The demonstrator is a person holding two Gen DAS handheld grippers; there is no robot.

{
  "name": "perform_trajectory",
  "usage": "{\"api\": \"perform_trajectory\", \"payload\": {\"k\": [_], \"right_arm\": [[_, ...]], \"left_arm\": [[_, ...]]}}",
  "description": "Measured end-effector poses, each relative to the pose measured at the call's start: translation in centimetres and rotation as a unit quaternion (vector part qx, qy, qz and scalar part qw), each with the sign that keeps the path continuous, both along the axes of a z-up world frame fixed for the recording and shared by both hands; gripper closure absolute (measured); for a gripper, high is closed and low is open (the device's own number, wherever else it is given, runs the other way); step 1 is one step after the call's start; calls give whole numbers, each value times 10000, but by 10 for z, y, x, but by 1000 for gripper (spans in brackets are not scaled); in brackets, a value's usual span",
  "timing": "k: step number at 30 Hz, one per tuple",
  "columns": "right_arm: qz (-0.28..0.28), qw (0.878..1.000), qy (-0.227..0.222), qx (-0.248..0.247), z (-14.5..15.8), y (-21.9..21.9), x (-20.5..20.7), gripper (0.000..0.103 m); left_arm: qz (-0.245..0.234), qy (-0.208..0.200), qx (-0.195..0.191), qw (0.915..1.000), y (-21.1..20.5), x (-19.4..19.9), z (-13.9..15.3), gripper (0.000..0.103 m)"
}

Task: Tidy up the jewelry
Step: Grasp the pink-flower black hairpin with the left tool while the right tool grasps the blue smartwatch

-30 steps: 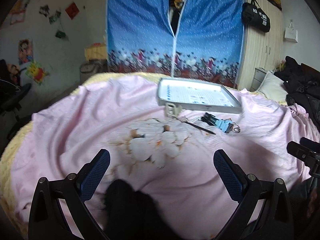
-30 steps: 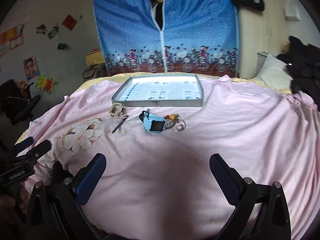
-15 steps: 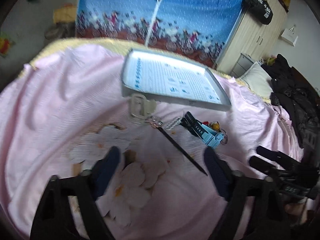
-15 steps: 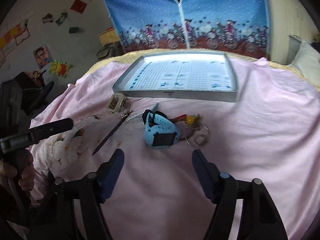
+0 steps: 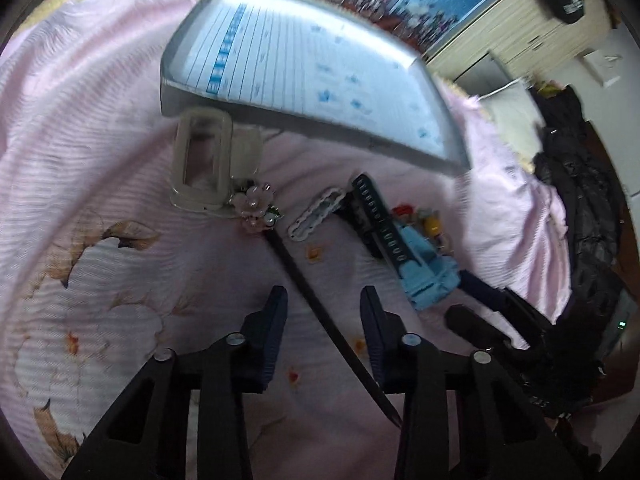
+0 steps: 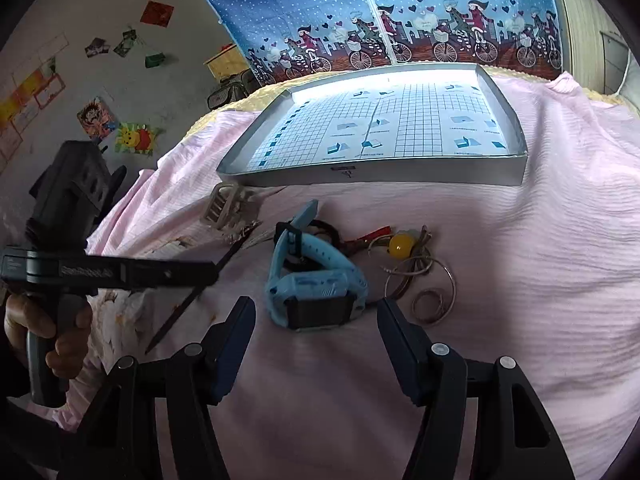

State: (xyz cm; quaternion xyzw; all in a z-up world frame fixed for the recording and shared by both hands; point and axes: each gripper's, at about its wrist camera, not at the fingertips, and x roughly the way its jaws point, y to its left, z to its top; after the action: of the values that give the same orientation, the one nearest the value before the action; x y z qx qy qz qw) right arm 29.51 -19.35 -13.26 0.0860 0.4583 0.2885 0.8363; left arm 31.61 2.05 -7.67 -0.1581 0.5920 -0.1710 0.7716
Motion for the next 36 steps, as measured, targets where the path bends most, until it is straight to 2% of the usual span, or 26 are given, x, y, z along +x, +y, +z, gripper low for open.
{"api": "perform_trajectory", "payload": {"k": [2,5,9,12,16,21,27,30,32,34,36], "right_arm": [[-14,10000,17,23,-2,0,5,42],[-5,9999,42,106,-5,0,11,42],[25,9997,131,191,-10,4,17,42],[91,9998,128,149,-12,9,15,44],[133,9999,-19,-20,-12,13,10,46],[132,9998,-108,37,-10,13,7,46],[196,9997,-66,160,-8,12,0,46],[191,9992,-6,337,-4,7,-5,46],[187,9987,4,465,-1,4,-8,46],[267,9983,12,517,0,2,-8,46],[270,9987,97,422,-4,5,-8,46]], "left_arm": [[52,125,-16,9999,4,6,-4,76],[263,215,-322,9989,20,11,-10,76],[676,423,-653,9947,45,12,-21,92],[842,478,-805,9920,63,9,-24,94],[800,276,-705,9939,65,3,-18,97],[891,151,-503,9946,56,-7,-15,100],[1045,490,-297,9929,44,-19,-11,100],[1035,555,-326,9925,40,-27,-7,100],[1090,678,-456,9907,40,-32,-8,100],[1063,1024,-794,9859,38,-35,-14,100],[1167,1337,-962,9794,40,-41,-24,100]]}}
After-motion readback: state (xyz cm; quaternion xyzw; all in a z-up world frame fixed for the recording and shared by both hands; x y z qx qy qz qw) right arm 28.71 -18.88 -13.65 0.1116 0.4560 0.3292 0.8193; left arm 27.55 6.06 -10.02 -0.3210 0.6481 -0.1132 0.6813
